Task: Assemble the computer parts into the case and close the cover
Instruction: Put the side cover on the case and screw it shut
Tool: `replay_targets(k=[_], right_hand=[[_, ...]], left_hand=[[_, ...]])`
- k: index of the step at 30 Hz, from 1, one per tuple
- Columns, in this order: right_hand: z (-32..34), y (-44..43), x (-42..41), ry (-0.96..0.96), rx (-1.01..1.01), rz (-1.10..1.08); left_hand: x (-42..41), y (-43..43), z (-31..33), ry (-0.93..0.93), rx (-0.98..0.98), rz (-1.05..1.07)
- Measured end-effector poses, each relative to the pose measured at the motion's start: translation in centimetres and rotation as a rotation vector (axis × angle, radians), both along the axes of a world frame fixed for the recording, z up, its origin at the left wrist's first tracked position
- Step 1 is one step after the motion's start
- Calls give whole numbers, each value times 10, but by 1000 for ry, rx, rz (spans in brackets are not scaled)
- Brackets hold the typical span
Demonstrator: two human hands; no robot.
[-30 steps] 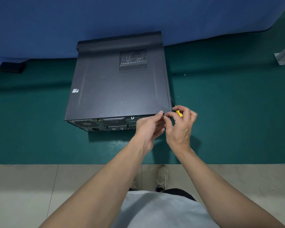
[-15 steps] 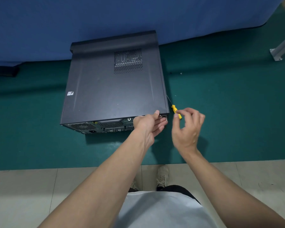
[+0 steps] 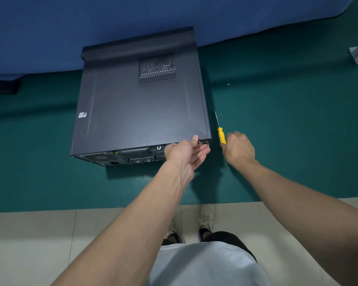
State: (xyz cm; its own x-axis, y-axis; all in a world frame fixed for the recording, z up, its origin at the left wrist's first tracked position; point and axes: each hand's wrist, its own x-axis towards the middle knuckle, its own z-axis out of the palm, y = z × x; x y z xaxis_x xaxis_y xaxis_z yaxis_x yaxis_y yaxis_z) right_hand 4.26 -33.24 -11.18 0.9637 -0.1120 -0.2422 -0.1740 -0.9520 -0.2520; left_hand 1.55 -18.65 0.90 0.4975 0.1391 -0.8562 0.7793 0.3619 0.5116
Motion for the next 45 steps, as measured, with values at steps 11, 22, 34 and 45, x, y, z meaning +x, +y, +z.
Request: replay_targets(k=[11,22,34,45], right_hand=[[6,12,19,298,336,-360],[95,33,-64,166,1310,-743],[91,82,-129,30,1063,-571],[97,82,-127,2,961,-577]], left_hand=[[0,2,-2,3,19,2],[-2,1,1,-45,-16,-7],[-3,5,-1,-80,-94,-1],[-3,4,-3,-98,-86,11]])
